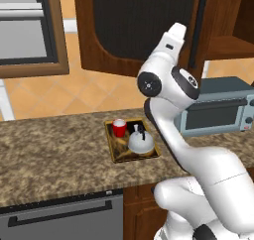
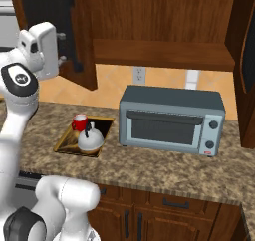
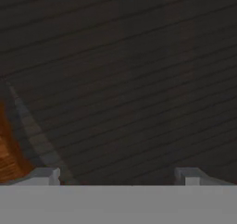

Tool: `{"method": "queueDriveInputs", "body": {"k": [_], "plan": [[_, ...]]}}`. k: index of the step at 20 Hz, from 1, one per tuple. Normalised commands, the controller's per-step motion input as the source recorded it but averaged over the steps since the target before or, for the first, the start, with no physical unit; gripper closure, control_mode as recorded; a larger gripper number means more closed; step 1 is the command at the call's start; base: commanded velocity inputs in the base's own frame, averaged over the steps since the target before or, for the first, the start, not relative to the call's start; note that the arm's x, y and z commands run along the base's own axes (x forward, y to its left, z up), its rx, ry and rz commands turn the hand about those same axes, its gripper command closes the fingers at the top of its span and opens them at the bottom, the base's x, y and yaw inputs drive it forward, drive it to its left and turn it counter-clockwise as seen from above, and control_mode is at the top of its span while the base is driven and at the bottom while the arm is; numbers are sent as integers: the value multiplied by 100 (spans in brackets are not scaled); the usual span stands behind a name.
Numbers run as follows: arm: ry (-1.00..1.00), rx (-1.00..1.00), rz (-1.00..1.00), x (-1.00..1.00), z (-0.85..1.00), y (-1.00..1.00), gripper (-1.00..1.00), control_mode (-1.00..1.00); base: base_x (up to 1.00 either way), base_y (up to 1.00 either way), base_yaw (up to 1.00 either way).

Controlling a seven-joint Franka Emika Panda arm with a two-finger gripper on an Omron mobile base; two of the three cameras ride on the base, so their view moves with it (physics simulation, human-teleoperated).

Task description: Pick the kettle from the counter and place it on the tray. Then pick the mug from the cabinet and place it on the tray. Then close the cabinet doors.

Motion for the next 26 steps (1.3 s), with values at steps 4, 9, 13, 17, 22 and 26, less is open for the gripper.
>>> {"method": "queueDriveInputs", "body": {"k": [4,9,13,17,22,26], "plan": [[0,0,34,94,0,-11,-100,-100,0,0,0],[10,0,35,100,0,0,-100,-100,0,0,0],[17,0,25,100,-1,4,-100,-100,0,0,0],[21,0,13,100,-9,19,-100,-100,0,0,0],[35,0,3,100,0,42,-100,-100,0,0,0],[40,0,0,98,0,37,-100,-100,0,0,0]]}}
